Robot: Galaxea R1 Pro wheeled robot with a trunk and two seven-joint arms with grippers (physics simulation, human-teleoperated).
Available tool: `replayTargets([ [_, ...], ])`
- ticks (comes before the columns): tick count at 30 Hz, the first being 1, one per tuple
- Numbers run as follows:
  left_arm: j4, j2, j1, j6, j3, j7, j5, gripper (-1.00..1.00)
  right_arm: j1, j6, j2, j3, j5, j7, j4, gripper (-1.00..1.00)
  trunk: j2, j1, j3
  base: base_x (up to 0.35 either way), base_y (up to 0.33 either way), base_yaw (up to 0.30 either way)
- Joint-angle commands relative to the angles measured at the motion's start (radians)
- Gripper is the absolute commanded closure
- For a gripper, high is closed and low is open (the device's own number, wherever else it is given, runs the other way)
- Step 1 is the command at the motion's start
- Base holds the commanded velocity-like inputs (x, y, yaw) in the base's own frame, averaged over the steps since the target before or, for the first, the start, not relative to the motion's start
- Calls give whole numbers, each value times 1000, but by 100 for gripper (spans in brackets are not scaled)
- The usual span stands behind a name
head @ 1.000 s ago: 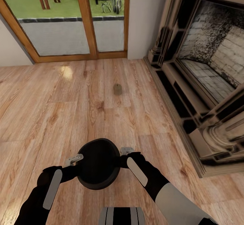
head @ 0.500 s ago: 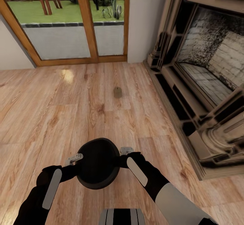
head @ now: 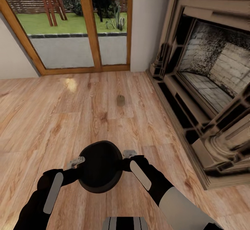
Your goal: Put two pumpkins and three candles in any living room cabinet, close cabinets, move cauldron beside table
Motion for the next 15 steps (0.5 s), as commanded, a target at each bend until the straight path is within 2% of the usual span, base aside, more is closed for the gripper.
replayTargets([
  [1, -2, 5, -1, -1, 2, 11, -15, 100, -1, 5, 0, -4, -12, -10, 1, 100, 0, -1, 3, 0, 0, 0],
  [15, -1, 4, -2, 1, 2, 11, -12, 100, -2, 4, 0, -5, -11, -6, -10, 100, 3, -7, 57, 0, 0, 0],
])
